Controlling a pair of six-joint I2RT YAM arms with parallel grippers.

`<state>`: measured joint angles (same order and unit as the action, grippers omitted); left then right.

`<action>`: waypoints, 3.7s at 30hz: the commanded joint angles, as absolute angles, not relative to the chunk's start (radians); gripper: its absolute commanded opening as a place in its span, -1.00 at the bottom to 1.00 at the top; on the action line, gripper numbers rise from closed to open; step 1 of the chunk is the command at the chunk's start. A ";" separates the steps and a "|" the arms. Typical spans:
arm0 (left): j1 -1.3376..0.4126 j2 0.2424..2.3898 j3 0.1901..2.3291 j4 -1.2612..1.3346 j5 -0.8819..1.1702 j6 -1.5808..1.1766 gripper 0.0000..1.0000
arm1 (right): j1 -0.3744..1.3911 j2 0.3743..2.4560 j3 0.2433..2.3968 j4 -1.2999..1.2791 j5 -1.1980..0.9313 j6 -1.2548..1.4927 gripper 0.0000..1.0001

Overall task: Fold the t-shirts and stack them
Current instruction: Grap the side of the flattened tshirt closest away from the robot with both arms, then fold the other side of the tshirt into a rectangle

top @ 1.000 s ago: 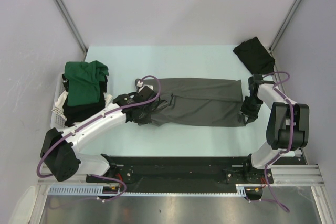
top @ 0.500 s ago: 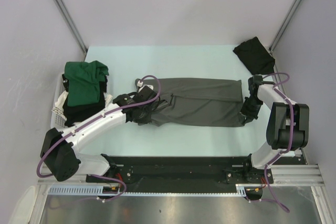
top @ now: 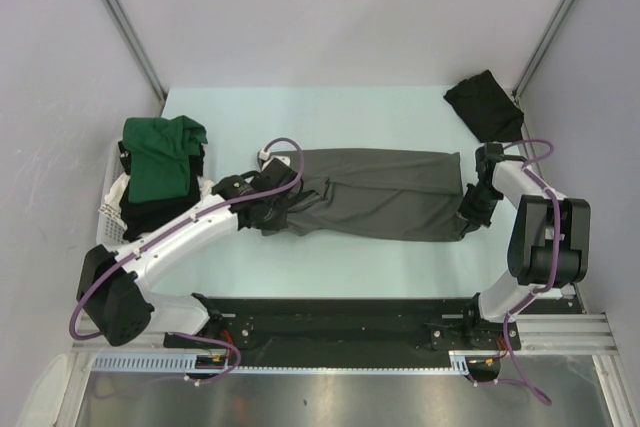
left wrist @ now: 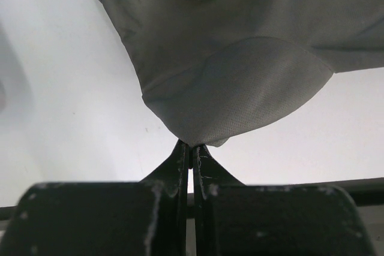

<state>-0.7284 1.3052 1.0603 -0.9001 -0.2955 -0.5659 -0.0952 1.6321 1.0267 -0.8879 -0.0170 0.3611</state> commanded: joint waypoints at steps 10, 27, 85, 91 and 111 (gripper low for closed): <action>-0.683 1.333 1.138 -0.885 -0.360 -0.499 -0.99 | -0.140 1.588 1.100 -0.882 -0.041 0.334 -1.00; -0.640 1.411 1.239 -0.865 -0.443 -0.414 -1.00 | -0.172 1.631 1.235 -0.873 -0.018 0.281 -1.00; -0.371 1.933 1.713 -0.811 -0.569 -0.081 -1.00 | -0.184 2.278 2.089 -0.985 -0.084 0.239 -1.00; -0.367 2.002 1.773 -0.828 -0.549 -0.081 -1.00 | -0.173 2.329 2.154 -0.996 -0.097 0.233 -1.00; -0.367 2.088 1.816 -0.853 -0.491 -0.075 -1.00 | -0.133 2.457 2.358 -1.009 -0.089 0.198 -1.00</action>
